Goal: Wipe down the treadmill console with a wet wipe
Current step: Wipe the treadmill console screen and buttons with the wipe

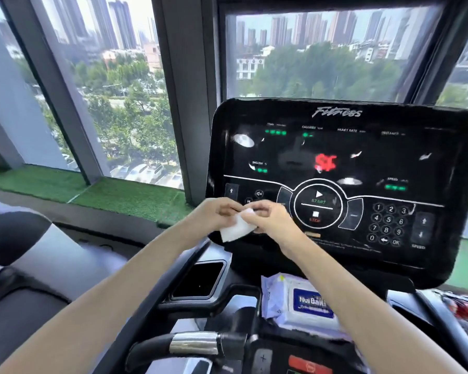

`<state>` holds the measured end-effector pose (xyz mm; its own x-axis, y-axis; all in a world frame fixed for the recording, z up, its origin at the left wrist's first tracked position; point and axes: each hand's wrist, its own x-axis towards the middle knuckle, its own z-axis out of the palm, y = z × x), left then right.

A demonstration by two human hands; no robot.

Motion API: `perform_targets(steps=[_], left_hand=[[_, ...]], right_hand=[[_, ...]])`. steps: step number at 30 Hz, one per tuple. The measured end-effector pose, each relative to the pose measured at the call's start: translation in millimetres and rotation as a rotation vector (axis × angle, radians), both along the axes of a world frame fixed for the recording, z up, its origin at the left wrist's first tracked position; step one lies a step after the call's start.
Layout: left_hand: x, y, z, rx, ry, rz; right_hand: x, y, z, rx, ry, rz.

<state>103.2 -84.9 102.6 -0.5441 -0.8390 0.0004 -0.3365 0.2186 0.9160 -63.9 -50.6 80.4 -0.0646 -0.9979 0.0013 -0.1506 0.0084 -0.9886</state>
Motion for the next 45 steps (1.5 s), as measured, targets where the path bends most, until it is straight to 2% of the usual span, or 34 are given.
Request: perform_targets(steps=[2,5,6,9,13,14,15,17,19,21,22,24,30,33,34,37,38,39,41,42,43,45], left_hand=[[-11.8,-0.9,2.8,0.064,0.118,0.044],[-28.2,2.0,2.3,0.394,0.608,0.17],[-34.2,1.9,-2.4,0.477,0.701,0.184],[-55.3,10.3,-19.0,0.525,0.685,0.236],[-75.1,12.3,-13.9,0.445,0.81,0.315],[-76.6,8.2,-8.0,0.424,0.823,0.362],[-76.5,1.3,-0.7,0.402,0.827,0.412],[-73.6,-17.6,18.2,0.264,0.764,0.534],[-69.5,-45.4,38.1,-0.083,0.552,0.664],[-69.3,-70.3,57.2,-0.471,0.308,0.733],[-72.5,-81.7,62.0,-0.598,0.231,0.758],[-85.9,-95.0,63.6,-0.707,0.137,0.806],[-113.5,-102.7,30.5,-0.975,-0.006,0.518],[-101.7,-113.2,36.4,-0.817,0.115,0.763],[-105.3,-112.5,37.7,-0.799,0.125,0.759],[-114.6,-103.9,33.9,-1.053,0.0,0.41],[-108.9,-110.7,34.8,-1.096,-0.018,0.368],[-101.5,-120.1,36.7,-1.071,-0.005,0.44],[-90.5,-131.0,42.2,-0.883,0.085,0.743],[-92.6,-130.1,43.0,-0.852,0.084,0.793],[-98.6,-124.8,42.0,-0.912,0.038,0.718],[-107.3,-115.4,32.4,-1.102,-0.044,0.42]], right_hand=[[-8.5,-1.2,6.7,0.014,-0.044,-0.063],[-19.7,-4.8,13.2,0.024,-0.213,-0.17],[-22.0,-6.0,14.8,0.022,-0.283,-0.213],[-23.8,-5.0,17.8,0.023,-0.445,-0.273],[-29.2,-0.9,22.2,0.004,-0.429,-0.236],[-31.9,-0.7,22.9,-0.019,-0.359,-0.223],[-35.9,-1.8,23.6,-0.068,-0.211,-0.231],[-47.5,-6.1,23.6,-0.219,0.212,-0.303],[-61.8,-12.3,22.4,-0.404,0.663,-0.396],[-77.1,-23.0,21.0,-0.598,1.032,-0.4],[-83.5,-28.4,21.1,-0.652,1.188,-0.378],[-89.2,-36.0,25.2,-0.66,1.406,-0.314],[-86.2,-41.3,26.1,-0.583,1.536,-0.245],[-85.1,-42.6,24.4,-0.583,1.531,-0.271],[-83.5,-42.7,24.0,-0.582,1.526,-0.283],[-77.1,-45.1,20.7,-0.562,1.558,-0.31],[-75.2,-47.1,18.6,-0.55,1.575,-0.317],[-73.4,-49.1,16.4,-0.537,1.582,-0.325],[-70.7,-52.6,12.7,-0.517,1.593,-0.343],[-70.1,-54.2,11.0,-0.518,1.603,-0.354],[-70.0,-55.2,9.5,-0.525,1.609,-0.36],[-71.2,-56.2,8.1,-0.546,1.612,-0.367]])
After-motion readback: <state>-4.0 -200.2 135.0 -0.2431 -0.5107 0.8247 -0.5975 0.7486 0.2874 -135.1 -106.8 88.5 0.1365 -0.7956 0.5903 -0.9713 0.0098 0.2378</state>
